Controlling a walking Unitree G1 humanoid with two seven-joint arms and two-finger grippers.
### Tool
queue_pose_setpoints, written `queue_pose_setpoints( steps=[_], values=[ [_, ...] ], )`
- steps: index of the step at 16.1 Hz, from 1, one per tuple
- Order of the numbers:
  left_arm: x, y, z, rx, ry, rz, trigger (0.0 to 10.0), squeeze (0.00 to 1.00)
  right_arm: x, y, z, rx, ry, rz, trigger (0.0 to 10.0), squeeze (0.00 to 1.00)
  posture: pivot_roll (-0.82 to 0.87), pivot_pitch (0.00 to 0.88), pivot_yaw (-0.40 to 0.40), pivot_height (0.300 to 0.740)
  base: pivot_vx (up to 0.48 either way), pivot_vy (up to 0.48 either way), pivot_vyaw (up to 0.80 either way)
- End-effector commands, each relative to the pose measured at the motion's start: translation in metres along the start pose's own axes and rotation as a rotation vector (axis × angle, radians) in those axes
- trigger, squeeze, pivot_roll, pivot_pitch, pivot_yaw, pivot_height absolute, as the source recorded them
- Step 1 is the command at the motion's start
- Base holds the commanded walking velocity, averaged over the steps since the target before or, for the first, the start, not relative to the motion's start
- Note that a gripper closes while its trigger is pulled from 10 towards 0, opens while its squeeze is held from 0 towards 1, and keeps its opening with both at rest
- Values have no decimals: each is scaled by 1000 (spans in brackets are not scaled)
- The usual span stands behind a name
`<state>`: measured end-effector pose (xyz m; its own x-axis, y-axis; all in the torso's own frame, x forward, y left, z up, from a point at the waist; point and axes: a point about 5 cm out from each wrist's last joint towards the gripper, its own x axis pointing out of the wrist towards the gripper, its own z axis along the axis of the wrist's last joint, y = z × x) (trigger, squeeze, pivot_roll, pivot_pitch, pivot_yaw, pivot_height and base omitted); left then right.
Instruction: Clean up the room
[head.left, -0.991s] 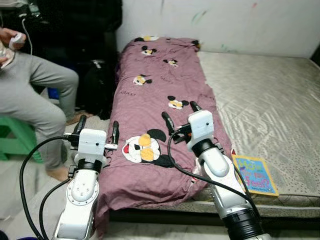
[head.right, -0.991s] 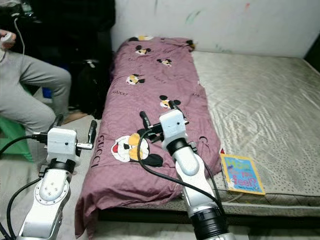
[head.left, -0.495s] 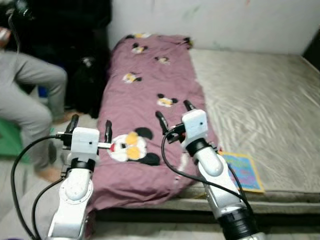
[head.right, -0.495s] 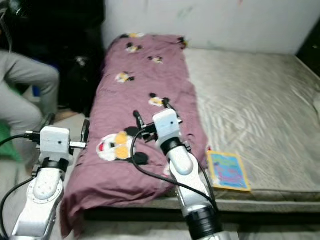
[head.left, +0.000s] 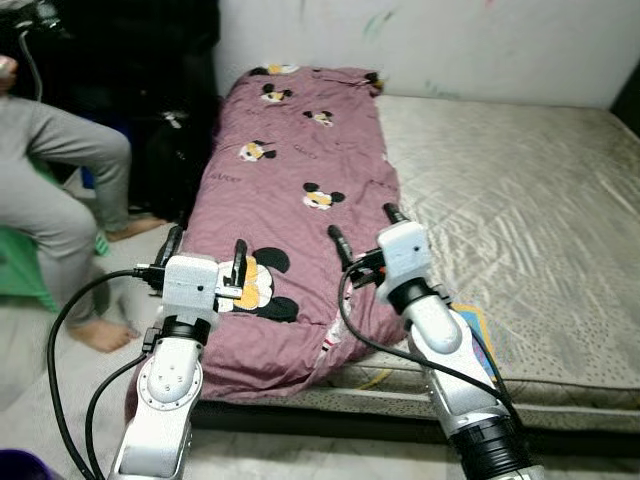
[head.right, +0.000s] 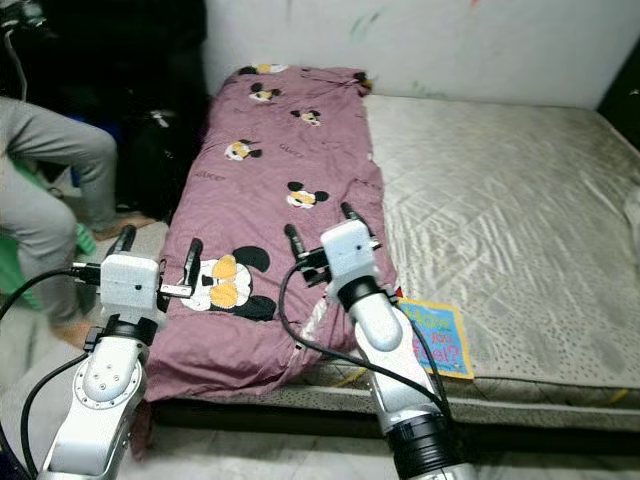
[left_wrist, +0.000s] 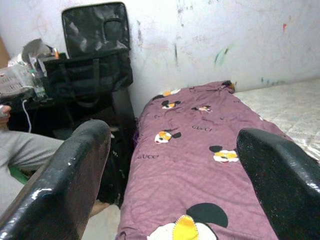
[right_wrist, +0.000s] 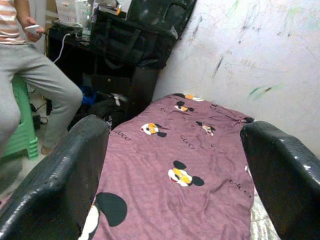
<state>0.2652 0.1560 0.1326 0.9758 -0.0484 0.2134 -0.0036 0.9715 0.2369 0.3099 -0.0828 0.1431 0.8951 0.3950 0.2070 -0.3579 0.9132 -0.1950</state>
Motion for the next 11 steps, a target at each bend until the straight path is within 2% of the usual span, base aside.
queue_pose_setpoints(
  steps=[1, 7, 11],
  values=[
    [0, 0, 4, -4, -21, -7, 10000, 0, 2, 1, 2, 3, -10, 4, 10000, 0, -17, 57, -71, 740, 247, 0, 0],
    [0, -1, 4, -9, -27, -17, 10000, 0, 3, 1, 2, -2, -11, 7, 10000, 0, -18, 52, -73, 740, 298, 0, 0],
    [0, -1, 3, -9, -21, -14, 10000, 0, 3, 1, 1, -2, -9, 8, 10000, 0, -16, 47, -74, 740, 0, 0, 0]
  ],
)
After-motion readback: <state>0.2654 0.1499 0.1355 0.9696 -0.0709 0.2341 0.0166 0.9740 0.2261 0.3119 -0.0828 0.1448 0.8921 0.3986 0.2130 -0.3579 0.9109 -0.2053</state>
